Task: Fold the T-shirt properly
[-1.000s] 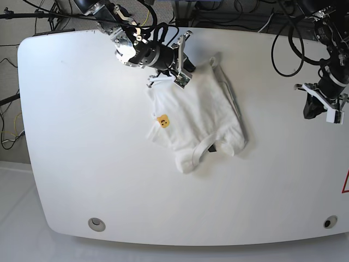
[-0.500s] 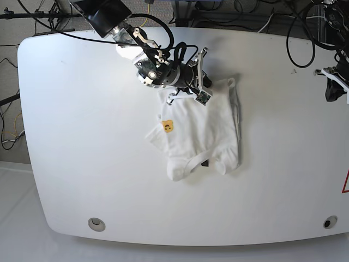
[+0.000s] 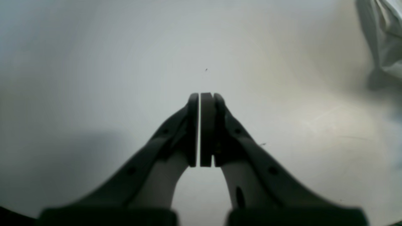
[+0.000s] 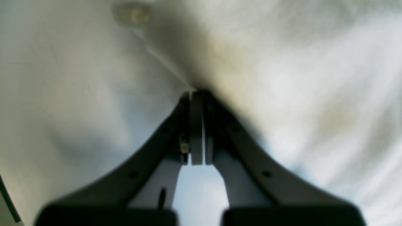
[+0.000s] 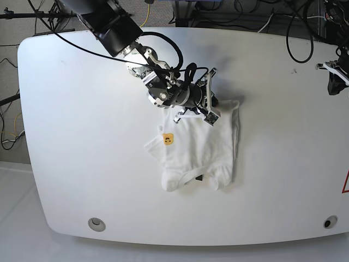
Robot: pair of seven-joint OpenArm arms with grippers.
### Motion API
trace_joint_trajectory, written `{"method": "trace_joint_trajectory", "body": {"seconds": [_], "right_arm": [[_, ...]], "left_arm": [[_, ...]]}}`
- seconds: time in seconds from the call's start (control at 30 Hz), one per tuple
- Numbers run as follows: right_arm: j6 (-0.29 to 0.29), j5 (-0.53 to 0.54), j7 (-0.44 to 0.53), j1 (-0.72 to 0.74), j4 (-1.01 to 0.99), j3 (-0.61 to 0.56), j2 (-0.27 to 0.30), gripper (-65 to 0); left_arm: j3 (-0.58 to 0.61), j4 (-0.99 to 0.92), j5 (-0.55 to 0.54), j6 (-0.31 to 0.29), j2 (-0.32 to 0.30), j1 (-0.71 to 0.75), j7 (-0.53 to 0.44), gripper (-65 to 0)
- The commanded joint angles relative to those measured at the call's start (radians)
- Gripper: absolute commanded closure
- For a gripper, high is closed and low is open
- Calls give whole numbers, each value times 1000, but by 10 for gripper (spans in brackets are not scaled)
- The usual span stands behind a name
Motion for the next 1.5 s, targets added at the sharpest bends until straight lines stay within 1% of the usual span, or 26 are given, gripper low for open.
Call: {"method": "trace_joint_trajectory", "body": {"seconds": [0.0, 0.2, 0.33, 0.47, 0.57, 0.63, 0.73, 0.93, 1.0, 1.17, 1.2, 1.33, 1.47], "right_arm": [[7, 7, 19, 41, -11, 4, -24, 0], [7, 7, 21, 61, -13, 4, -28, 0], [5, 7, 26, 62, 4, 9, -18, 0], [-4, 17, 24, 51, 76, 10, 32, 0], [-7, 17, 19, 27, 171, 16, 72, 0], [-18, 17, 15, 5, 231, 49, 98, 0], [-36, 17, -33, -41, 325, 124, 140, 0], [-38, 8, -163, -131, 470, 300, 198, 0], [-36, 7, -192, -177, 518, 368, 226, 0], [-36, 13, -221, -300, 612, 529, 293, 0], [-36, 14, -223, -323, 621, 557, 302, 0], [-38, 14, -229, -438, 635, 725, 333, 0], [-34, 8, -229, -542, 635, 873, 341, 0]], "left_arm": [[-7, 18, -19, -1, -18, 10, -23, 0], [-7, 19, -19, -1, -18, 15, -23, 0], [-9, 19, -19, -1, -18, 15, -23, 0], [-13, 19, -20, -1, -18, 15, -24, 0], [-50, 21, -20, -1, -20, 15, -24, 0], [-76, 21, -22, -1, -23, 14, -24, 0], [-109, 21, -20, -1, -26, 12, -24, 0], [-172, 21, -19, -1, -49, 20, -21, 0], [-191, 21, -17, -1, -49, 41, -15, 0], [-244, 21, -22, -1, -46, 110, -9, 0], [-253, 21, -22, -1, -43, 124, -9, 0], [-314, 19, -22, -1, 9, 185, -9, 0], [-365, 19, -17, -1, 49, 235, -9, 0]]}}
